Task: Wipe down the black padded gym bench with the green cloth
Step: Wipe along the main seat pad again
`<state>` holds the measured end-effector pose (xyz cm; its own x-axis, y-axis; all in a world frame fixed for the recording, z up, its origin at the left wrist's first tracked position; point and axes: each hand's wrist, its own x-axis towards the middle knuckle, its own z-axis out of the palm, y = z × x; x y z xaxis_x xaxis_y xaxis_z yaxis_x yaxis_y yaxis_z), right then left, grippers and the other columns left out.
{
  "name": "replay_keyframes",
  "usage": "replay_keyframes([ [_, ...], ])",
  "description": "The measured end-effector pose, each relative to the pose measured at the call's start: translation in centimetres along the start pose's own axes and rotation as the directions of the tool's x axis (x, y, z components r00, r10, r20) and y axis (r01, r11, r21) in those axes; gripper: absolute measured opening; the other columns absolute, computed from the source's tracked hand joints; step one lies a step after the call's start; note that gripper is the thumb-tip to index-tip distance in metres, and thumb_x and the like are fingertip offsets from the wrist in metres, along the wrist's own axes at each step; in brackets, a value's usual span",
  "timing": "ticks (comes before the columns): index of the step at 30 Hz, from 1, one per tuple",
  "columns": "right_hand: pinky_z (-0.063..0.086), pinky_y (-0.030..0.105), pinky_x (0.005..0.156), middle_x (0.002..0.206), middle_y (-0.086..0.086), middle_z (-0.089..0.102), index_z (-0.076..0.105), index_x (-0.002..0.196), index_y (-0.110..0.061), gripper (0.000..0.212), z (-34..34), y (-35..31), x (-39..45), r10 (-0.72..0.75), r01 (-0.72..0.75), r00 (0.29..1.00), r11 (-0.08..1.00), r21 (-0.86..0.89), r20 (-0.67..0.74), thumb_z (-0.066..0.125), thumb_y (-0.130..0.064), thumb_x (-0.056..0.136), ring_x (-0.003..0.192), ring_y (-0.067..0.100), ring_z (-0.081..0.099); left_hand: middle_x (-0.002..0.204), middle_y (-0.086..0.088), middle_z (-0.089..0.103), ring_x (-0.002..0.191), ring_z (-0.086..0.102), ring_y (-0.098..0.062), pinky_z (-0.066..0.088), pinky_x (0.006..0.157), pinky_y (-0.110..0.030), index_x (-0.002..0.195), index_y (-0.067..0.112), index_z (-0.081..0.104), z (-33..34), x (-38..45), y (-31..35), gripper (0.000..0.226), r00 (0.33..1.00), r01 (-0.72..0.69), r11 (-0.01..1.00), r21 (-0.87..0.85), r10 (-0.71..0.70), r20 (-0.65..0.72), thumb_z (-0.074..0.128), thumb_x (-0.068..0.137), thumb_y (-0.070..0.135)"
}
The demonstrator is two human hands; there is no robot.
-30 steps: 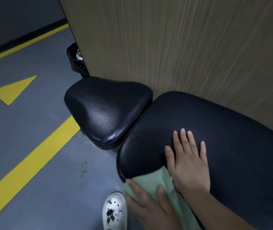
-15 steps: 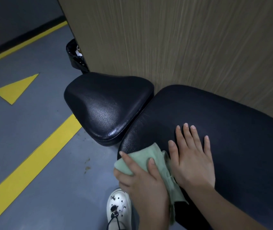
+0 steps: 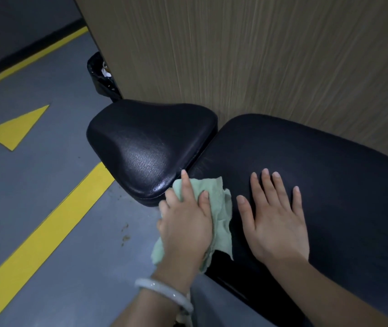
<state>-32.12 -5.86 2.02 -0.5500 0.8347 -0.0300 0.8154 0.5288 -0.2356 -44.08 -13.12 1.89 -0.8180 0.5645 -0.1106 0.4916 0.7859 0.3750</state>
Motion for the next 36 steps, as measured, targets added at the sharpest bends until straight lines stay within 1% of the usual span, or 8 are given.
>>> replay_keyframes([
  [5,-0.013,0.040,0.118,0.157,-0.008,-0.012,-0.002,0.151,-0.026,0.086,0.0,-0.1,0.0,0.008,-0.008,1.000,1.000,-0.006,0.000,-0.028,-0.064,0.079,0.144,0.008,-0.020,0.135,0.000,0.032,0.122,0.034,-0.020,0.038,0.095,-0.039,0.151,0.038,-0.002,-0.8,1.3,-0.3,0.062,0.992,-0.122,0.993,0.003,0.122,0.041,0.022,0.097,0.056],
  [13,-0.012,0.040,0.118,0.160,-0.006,-0.005,0.004,0.153,-0.025,0.081,0.0,-0.1,0.1,0.020,-0.020,1.000,1.000,-0.009,-0.011,-0.016,-0.061,0.083,0.145,0.008,-0.017,0.149,-0.014,0.031,0.121,0.036,-0.035,0.046,0.087,-0.048,0.149,0.032,0.030,2.4,-3.9,-1.1,0.065,0.983,-0.032,0.990,-0.134,0.007,-0.181,0.022,0.089,0.056],
  [17,-0.012,0.038,0.118,0.160,-0.007,0.001,0.011,0.153,-0.024,0.081,0.0,-0.1,0.1,0.015,-0.013,0.999,0.999,0.043,-0.045,-0.014,-0.059,0.085,0.146,0.007,-0.013,0.150,-0.027,0.021,0.126,0.030,-0.041,0.029,0.101,-0.054,0.144,0.018,0.038,4.7,-8.2,-0.2,0.061,0.965,-0.043,0.951,-0.308,-0.040,-0.260,0.027,0.096,0.053],
  [23,-0.004,0.030,0.119,0.155,-0.008,0.028,0.035,0.147,-0.021,0.077,0.2,0.5,0.0,0.059,-0.007,0.985,0.953,0.304,-0.161,-0.003,-0.054,0.090,0.145,0.000,0.007,0.149,-0.026,0.028,0.122,0.035,-0.055,0.041,0.087,-0.066,0.143,0.017,0.041,4.1,-6.1,0.4,0.062,0.996,0.023,0.993,-0.118,-0.034,-0.087,0.029,0.092,0.050],
  [28,0.001,0.023,0.118,0.146,-0.012,0.038,0.040,0.144,-0.020,0.070,0.0,0.8,0.0,0.104,0.010,0.971,0.884,0.468,-0.217,0.009,-0.053,0.091,0.140,-0.004,0.020,0.159,-0.012,-0.007,0.142,0.001,-0.037,0.019,0.106,-0.059,0.151,0.029,-0.011,1.6,-1.3,2.6,0.062,0.999,0.017,0.989,0.145,-0.022,0.033,0.006,0.097,0.053],
  [30,0.002,0.020,0.118,0.143,-0.018,0.034,0.040,0.144,-0.021,0.068,-0.1,0.8,0.1,0.122,0.013,0.966,0.859,0.512,-0.228,0.011,-0.053,0.091,0.137,-0.009,0.020,0.159,-0.011,-0.011,0.143,-0.005,-0.036,0.011,0.110,-0.060,0.150,0.028,-0.016,1.3,-0.6,3.1,0.062,0.998,-0.012,0.980,0.197,-0.001,0.064,0.005,0.097,0.052],
  [34,0.004,0.007,0.111,0.138,-0.033,0.028,0.037,0.140,-0.031,0.062,-0.7,1.0,0.0,0.206,0.015,0.950,0.718,0.696,-0.233,0.022,-0.057,0.086,0.125,-0.030,0.013,0.145,-0.025,0.040,0.134,0.031,-0.048,0.012,0.101,-0.068,0.144,0.013,0.041,3.0,-0.3,3.8,0.061,0.976,-0.196,0.961,0.197,0.210,-0.057,0.025,0.095,0.045],
  [36,0.013,0.009,0.112,0.143,-0.028,0.036,0.041,0.131,-0.044,0.045,-1.7,1.4,-0.2,0.304,-0.042,0.943,0.514,0.857,-0.136,0.035,-0.056,0.088,0.131,-0.019,0.024,0.138,-0.025,0.048,0.130,0.038,-0.048,0.015,0.100,-0.069,0.136,0.010,0.052,3.9,-1.1,5.1,0.061,0.943,-0.307,0.928,0.209,0.327,-0.068,0.031,0.090,0.044],
])
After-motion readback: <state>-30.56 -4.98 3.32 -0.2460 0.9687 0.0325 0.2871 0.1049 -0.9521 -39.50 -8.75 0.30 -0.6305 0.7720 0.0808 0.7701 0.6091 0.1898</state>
